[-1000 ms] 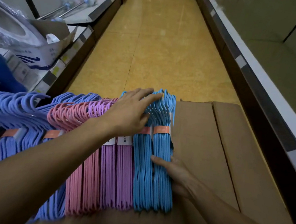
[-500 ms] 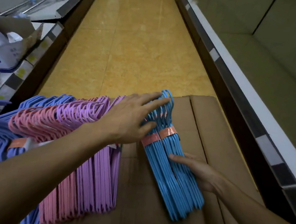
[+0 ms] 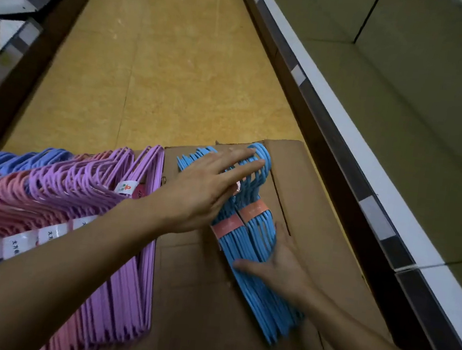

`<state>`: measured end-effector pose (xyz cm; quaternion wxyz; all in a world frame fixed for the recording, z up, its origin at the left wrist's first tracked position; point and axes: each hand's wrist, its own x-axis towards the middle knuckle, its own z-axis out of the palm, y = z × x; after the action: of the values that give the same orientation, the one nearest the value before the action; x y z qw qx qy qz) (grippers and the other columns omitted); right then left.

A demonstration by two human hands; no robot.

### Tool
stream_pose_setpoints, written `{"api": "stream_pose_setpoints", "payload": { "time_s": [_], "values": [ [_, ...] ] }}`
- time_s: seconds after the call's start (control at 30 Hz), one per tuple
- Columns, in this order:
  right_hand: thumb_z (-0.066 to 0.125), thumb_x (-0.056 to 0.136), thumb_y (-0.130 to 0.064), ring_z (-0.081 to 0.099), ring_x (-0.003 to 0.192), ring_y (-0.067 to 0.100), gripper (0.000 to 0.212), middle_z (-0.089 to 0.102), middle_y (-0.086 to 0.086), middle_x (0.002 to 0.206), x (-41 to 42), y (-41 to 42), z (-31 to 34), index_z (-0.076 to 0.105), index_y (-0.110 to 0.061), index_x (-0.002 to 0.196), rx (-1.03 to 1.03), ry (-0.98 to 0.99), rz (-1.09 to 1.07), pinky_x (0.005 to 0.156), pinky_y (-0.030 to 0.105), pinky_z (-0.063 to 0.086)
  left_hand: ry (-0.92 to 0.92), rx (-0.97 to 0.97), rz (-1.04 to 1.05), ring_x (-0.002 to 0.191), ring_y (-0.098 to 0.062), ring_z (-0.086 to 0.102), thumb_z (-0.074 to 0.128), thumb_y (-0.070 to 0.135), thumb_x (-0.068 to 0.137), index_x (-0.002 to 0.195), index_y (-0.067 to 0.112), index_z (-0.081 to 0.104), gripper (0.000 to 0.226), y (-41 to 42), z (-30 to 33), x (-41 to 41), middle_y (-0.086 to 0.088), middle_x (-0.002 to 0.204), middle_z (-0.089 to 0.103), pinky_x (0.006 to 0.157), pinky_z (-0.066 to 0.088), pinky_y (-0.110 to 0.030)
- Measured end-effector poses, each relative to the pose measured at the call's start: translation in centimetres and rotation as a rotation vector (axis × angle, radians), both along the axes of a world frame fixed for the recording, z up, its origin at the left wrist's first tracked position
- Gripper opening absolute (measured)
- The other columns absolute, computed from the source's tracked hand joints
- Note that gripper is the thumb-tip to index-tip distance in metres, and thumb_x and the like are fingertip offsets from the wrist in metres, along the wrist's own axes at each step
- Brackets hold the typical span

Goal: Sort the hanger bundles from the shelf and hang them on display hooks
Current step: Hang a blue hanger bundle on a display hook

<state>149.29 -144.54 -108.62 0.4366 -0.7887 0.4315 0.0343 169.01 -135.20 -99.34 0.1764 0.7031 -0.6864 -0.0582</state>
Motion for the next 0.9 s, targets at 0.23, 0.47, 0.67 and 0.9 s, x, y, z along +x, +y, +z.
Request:
{"api": "stream_pose_setpoints", "payload": {
  "time_s": [0.23, 0.47, 0.67, 0.9],
  "values": [
    [0.071, 0.066, -0.067, 0.024, 0.142, 0.028, 0.129, 0.020, 0.008, 0.154, 3.3, 4.2, -1.5, -0.013, -0.017, 0.150, -0.349, 0.194, -0.135, 0.116, 0.050, 0.020, 0.057, -0.025, 0.030, 0.147, -0.020, 0.027, 0.042, 0.012, 0.103, 0.153, 0.021, 0.033, 0.052, -0.1, -0.4, -0.1, -0.001, 0.161, 0.027, 0.117, 0.027, -0.043],
    [0.067, 0.076, -0.055, 0.034, 0.134, 0.029, 0.109, 0.034, 0.011, 0.145, 4.4, 5.4, -3.6, 0.002, -0.010, 0.151, -0.588, 0.229, -0.222, 0.111, 0.049, 0.026, 0.258, -0.048, 0.082, 0.146, -0.006, 0.025, 0.045, 0.011, 0.102, 0.147, 0.023, 0.043, 0.047, -0.5, 0.3, -0.4, 0.007, 0.157, 0.034, 0.119, 0.022, -0.028],
    [0.066, 0.076, -0.042, 0.042, 0.126, 0.031, 0.096, 0.041, 0.012, 0.136, 4.3, 4.1, -3.3, 0.012, -0.006, 0.146, -0.555, 0.251, -0.192, 0.102, 0.049, 0.035, 0.444, -0.306, 0.274, 0.126, -0.007, 0.048, 0.053, 0.005, 0.097, 0.132, 0.009, 0.057, 0.035, 0.5, 0.3, -0.9, -0.001, 0.135, 0.055, 0.106, 0.032, -0.013],
    [0.066, 0.077, -0.027, 0.047, 0.124, 0.036, 0.080, 0.049, 0.015, 0.134, 2.7, -0.7, -0.4, 0.030, -0.008, 0.146, -0.302, 0.071, -0.272, 0.104, 0.052, 0.040, 0.597, -0.440, 0.638, 0.096, -0.009, 0.060, 0.053, 0.003, 0.095, 0.119, 0.014, 0.062, 0.029, 3.3, -3.5, -1.0, 0.000, 0.116, 0.059, 0.087, 0.045, -0.018]
  ]
}}
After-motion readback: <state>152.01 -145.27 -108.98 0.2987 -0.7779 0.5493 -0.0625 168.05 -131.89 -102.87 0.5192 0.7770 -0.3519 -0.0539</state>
